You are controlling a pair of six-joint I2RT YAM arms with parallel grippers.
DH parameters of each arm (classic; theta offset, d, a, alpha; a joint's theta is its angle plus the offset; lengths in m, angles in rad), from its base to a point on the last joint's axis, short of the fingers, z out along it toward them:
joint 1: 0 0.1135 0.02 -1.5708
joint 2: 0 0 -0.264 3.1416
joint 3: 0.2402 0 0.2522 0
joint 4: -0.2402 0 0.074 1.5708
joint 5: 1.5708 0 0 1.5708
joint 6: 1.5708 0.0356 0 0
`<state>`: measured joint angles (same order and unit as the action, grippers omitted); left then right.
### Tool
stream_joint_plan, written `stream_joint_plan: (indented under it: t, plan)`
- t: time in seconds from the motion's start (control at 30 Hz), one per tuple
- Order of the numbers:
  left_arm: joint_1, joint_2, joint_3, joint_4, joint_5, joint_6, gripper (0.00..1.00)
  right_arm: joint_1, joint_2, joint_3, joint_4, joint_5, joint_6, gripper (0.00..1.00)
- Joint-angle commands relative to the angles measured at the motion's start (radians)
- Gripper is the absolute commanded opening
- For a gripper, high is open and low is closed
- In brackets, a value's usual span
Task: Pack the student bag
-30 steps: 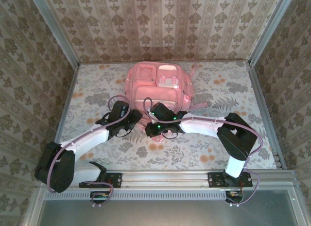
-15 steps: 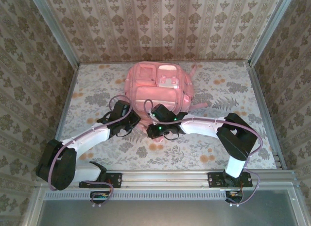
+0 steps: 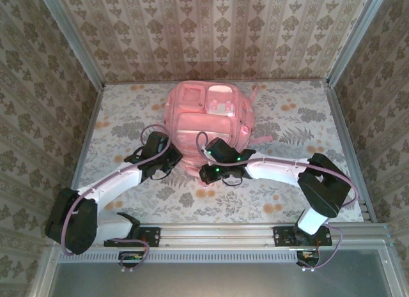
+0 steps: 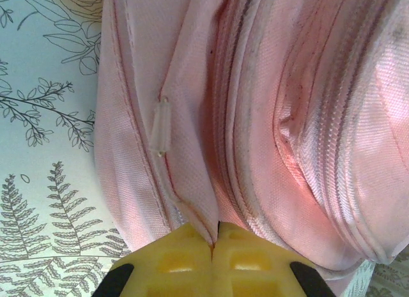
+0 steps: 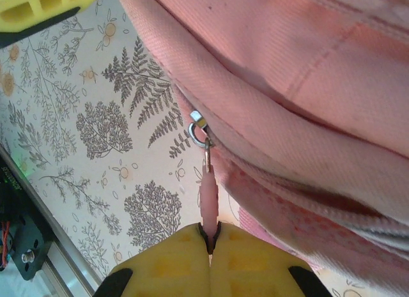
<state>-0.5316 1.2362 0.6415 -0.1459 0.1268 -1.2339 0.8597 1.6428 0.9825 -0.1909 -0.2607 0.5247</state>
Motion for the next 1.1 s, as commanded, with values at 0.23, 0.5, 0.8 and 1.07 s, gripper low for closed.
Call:
stream_joint_plan:
  t: [0.23,0.5,0.8,1.07]
  plan:
    - [0.024,-0.025,0.035,-0.059,-0.05,0.045,0.0,-0.036,-0.098,-0.065,-0.087,0.024,-0.036,0.0]
    - [0.031,-0.039,0.034,-0.077,-0.047,0.061,0.0,-0.07,-0.135,-0.093,-0.139,0.042,-0.066,0.0]
    - [0.039,-0.053,0.033,-0.099,-0.048,0.086,0.0,-0.116,-0.164,-0.13,-0.165,0.054,-0.072,0.0]
    - [0.032,-0.071,0.041,-0.108,-0.047,0.103,0.0,-0.139,-0.172,-0.146,-0.163,0.087,-0.016,0.0]
